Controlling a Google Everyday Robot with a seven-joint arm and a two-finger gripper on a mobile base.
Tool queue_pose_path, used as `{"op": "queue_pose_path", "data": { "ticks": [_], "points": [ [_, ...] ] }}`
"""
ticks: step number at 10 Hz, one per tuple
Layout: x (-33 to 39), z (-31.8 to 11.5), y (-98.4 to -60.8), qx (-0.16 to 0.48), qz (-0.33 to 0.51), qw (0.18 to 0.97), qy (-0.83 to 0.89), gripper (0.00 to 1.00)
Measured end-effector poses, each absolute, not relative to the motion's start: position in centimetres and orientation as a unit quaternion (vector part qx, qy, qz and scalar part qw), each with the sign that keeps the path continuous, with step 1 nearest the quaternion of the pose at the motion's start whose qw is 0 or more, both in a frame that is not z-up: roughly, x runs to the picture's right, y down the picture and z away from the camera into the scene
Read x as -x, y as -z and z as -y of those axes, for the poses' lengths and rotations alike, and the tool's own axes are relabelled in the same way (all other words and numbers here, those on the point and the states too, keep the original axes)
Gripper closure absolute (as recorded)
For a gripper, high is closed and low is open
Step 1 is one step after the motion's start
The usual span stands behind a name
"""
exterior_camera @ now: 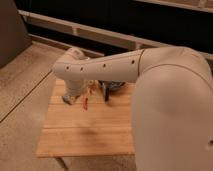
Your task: Knock the eraser over
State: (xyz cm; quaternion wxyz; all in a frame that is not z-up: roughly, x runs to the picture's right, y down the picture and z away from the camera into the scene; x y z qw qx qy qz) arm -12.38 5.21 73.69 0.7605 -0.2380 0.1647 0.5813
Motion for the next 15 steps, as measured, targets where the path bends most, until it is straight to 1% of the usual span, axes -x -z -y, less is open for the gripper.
{"op": "queue_pose_path", "data": {
  "ticks": [3, 8, 10, 13, 15],
  "points": [
    [9.7, -3.7, -75.3, 0.256, -0.157, 0.758, -0.578, 0.35],
    [6.7, -0.3, -76.8, 0.253, -0.127, 0.785, -0.551, 0.35],
    [6.8, -0.2, -77.5, 0.266, -0.110, 0.784, -0.550, 0.35],
    [7.3, -2.2, -79.0, 0.299, -0.100, 0.778, -0.543, 0.35],
    [5.4, -3.6, -79.6, 0.306, -0.115, 0.770, -0.548, 0.35]
  ]
}}
